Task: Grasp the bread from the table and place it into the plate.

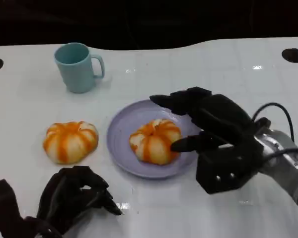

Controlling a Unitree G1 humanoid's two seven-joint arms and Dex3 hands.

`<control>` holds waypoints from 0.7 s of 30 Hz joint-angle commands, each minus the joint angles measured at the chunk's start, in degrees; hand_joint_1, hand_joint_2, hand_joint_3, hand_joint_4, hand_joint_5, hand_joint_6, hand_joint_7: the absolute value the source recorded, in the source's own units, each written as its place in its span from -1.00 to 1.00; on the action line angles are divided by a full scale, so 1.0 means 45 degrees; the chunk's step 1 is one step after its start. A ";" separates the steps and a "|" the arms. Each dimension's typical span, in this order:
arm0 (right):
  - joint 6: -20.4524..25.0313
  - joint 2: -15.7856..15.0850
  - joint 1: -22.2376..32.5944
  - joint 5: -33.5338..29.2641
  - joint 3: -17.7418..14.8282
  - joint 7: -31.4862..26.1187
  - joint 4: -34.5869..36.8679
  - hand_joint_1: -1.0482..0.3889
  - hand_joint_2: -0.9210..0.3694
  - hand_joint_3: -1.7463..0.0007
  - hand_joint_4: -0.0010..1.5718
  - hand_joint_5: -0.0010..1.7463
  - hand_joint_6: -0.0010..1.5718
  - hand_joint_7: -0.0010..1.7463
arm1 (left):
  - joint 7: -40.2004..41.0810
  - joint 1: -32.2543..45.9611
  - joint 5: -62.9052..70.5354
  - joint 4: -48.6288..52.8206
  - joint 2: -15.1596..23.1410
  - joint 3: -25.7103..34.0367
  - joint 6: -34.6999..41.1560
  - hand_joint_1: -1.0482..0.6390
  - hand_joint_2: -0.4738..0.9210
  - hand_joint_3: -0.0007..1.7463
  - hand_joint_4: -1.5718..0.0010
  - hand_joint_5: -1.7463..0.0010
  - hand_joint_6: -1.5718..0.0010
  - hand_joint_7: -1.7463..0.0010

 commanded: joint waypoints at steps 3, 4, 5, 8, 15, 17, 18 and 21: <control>-0.0801 -0.0914 0.1261 -0.0118 -0.0552 -0.1061 -0.1231 0.00 -0.94 1.00 -0.54 -0.19 -0.23 -0.87 | 0.0139 0.0084 0.0060 -0.0069 0.0144 -0.0001 -0.0065 -1.00 0.55 -0.99 -1.00 0.30 -1.00 0.56; -0.0938 -0.1039 0.1482 -0.0163 -0.0615 -0.1241 -0.1440 0.05 -0.93 1.00 -0.50 -0.12 -0.16 -0.85 | 0.0159 0.0101 0.0051 -0.0105 0.0143 -0.0005 -0.0015 -1.00 0.56 -0.99 -1.00 0.30 -1.00 0.55; -0.1151 -0.1160 0.1711 -0.0183 -0.0695 -0.1483 -0.1599 0.14 -0.91 1.00 -0.42 -0.02 -0.07 -0.81 | 0.0141 0.0108 0.0038 -0.0114 0.0143 -0.0007 0.0001 -1.00 0.55 -1.00 -1.00 0.30 -1.00 0.56; -0.1687 -0.1342 0.2255 -0.0060 -0.0990 -0.1952 -0.1848 0.28 -0.89 1.00 -0.26 0.18 0.09 -0.72 | 0.0105 0.0115 0.0029 -0.0125 0.0130 -0.0024 0.0004 -1.00 0.55 -1.00 -1.00 0.31 -1.00 0.56; -0.2421 -0.1886 0.3620 0.0124 -0.1670 -0.2197 -0.2831 0.34 -0.31 0.02 -0.18 0.66 -0.13 0.09 | 0.0102 0.0064 -0.0076 -0.0086 0.0046 -0.0011 0.0169 -1.00 0.54 -1.00 -1.00 0.32 -1.00 0.58; -0.2452 -0.2037 0.4074 0.0224 -0.1858 -0.2064 -0.3258 0.36 -0.29 -0.03 -0.17 0.72 -0.08 0.08 | 0.0054 0.0030 -0.0087 -0.0023 0.0032 0.0004 0.0120 -1.00 0.54 -1.00 -1.00 0.33 -1.00 0.59; -0.2506 -0.2148 0.4327 0.0193 -0.1951 -0.2064 -0.3462 0.37 -0.30 -0.05 -0.15 0.74 -0.06 0.07 | 0.0031 0.0019 -0.0079 0.0000 0.0034 -0.0001 0.0096 -1.00 0.54 -0.99 -1.00 0.33 -1.00 0.59; -0.2589 -0.2397 0.4968 0.0079 -0.2172 -0.2128 -0.4020 0.37 -0.34 -0.04 -0.09 0.75 0.01 0.08 | -0.0017 -0.0001 -0.0072 0.0046 0.0044 -0.0016 0.0067 -1.00 0.54 -0.99 -1.00 0.33 -1.00 0.59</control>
